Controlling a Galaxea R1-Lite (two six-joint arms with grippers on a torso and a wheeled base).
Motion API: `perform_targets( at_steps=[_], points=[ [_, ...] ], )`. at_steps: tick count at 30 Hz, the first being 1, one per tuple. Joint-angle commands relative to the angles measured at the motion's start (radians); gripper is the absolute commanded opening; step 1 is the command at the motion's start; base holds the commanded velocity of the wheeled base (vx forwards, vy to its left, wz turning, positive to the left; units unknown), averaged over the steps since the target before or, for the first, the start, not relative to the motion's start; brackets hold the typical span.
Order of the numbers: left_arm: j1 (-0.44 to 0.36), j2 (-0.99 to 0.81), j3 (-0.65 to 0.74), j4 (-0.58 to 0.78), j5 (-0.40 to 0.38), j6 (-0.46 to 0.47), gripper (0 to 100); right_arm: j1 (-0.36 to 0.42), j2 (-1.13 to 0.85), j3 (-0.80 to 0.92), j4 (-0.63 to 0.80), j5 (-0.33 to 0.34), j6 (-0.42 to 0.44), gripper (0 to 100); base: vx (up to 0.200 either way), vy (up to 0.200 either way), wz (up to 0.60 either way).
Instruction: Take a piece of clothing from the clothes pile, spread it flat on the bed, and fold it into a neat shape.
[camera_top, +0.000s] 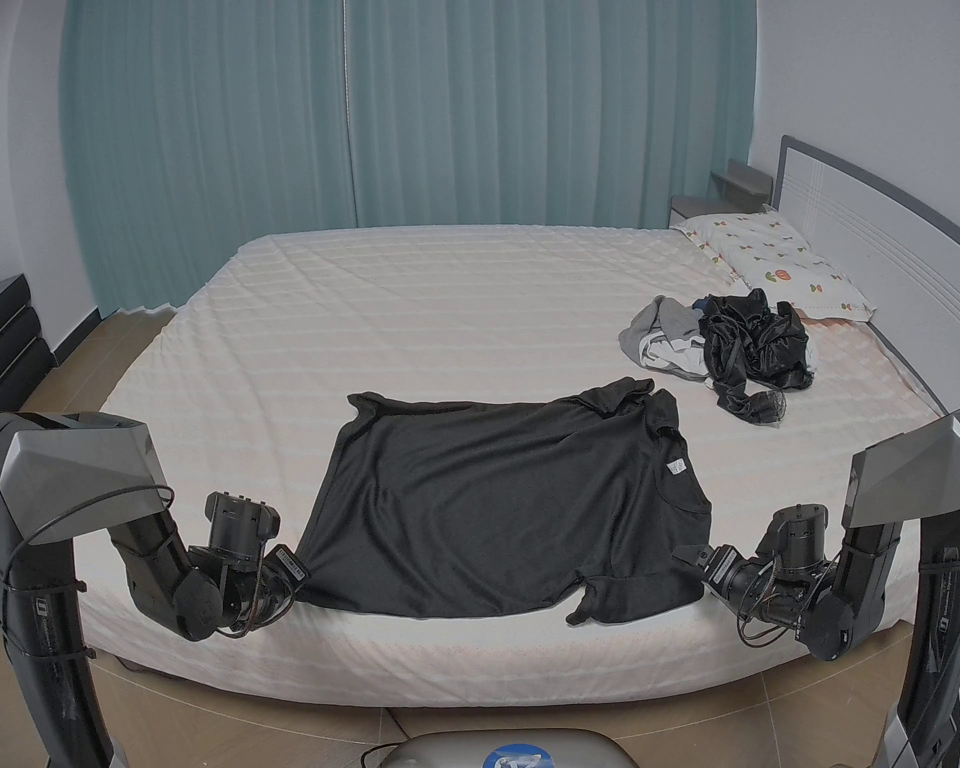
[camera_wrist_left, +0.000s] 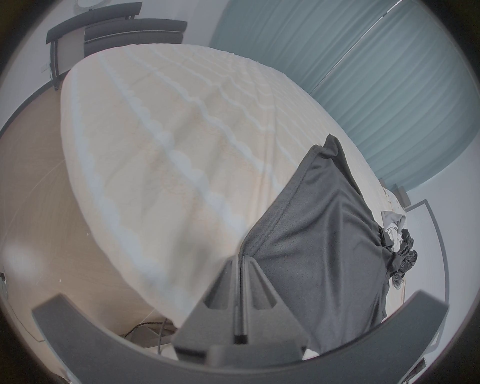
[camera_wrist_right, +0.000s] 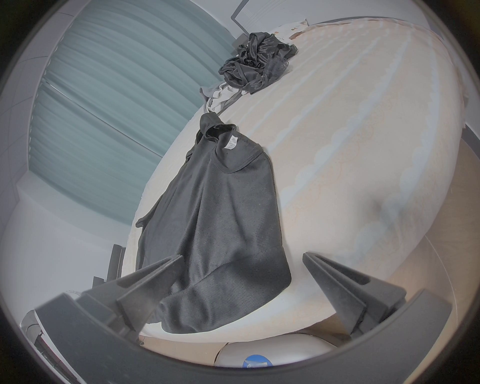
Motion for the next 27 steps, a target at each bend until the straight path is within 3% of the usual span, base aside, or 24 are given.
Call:
perform_targets(
  at_steps=[1, 15, 16, 27],
  points=[
    [0.002, -0.036, 0.041, 0.004, 0.001, 0.024, 0, -0.001, 0.014, 0.002, -0.015, 0.001, 0.000, 100, 0.000, 0.000, 0.00],
    [0.059, -0.039, 0.052, -0.002, -0.008, 0.044, 0, -0.002, 0.100, -0.072, -0.075, -0.004, -0.004, 100, 0.000, 0.000, 0.00],
    [0.060, -0.041, 0.052, -0.002, -0.009, 0.044, 0, -0.002, 0.102, -0.077, -0.075, -0.004, -0.004, 0, 0.000, 0.000, 0.00],
    [0.064, -0.045, 0.037, -0.005, -0.016, 0.017, 0, -0.019, 0.070, -0.146, -0.064, -0.021, -0.023, 0, 0.000, 0.000, 0.00]
  ],
)
